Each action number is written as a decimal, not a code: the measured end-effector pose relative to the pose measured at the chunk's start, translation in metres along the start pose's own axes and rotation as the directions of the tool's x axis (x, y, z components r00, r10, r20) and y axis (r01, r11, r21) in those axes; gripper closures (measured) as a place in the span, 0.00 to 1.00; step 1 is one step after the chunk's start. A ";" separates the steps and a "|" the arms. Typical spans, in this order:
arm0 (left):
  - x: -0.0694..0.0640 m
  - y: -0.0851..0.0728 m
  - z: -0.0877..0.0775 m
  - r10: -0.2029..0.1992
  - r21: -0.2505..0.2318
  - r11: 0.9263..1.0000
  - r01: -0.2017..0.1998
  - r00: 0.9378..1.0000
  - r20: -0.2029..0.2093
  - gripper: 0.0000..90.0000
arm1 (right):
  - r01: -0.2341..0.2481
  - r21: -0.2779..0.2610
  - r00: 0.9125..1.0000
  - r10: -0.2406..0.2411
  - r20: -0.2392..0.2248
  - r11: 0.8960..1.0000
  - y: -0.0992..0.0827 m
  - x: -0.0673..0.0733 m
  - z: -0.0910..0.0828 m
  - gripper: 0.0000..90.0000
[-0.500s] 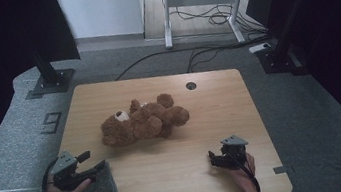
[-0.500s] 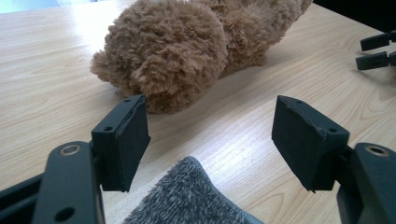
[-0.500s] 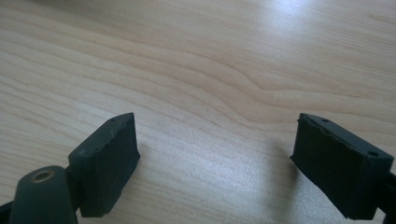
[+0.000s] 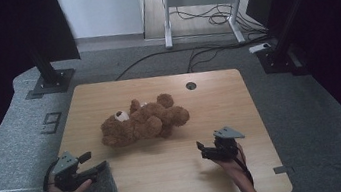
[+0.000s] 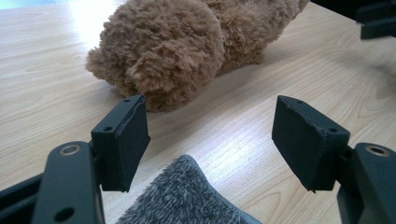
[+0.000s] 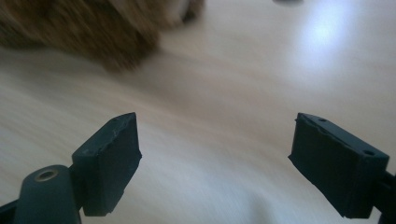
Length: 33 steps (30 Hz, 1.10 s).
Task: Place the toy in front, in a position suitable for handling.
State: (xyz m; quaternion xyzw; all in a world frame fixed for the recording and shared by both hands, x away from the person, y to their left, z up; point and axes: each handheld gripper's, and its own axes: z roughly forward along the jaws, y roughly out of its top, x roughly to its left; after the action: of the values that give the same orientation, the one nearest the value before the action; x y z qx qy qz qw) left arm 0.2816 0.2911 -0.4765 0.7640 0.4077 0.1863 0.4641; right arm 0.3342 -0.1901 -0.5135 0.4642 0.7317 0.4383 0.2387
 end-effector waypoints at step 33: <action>0.000 -0.003 0.003 -0.001 -0.002 1.000 0.001 1.000 0.014 0.31 | 0.129 0.110 0.956 -0.094 -0.279 0.986 0.086 0.034 0.132 0.45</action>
State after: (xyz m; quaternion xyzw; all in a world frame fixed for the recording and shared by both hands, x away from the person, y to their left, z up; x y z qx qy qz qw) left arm 0.2825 0.2898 -0.4807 0.7645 0.4047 0.1810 0.4680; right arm 0.4594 -0.0887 -0.5037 0.3718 0.8089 0.4365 0.1301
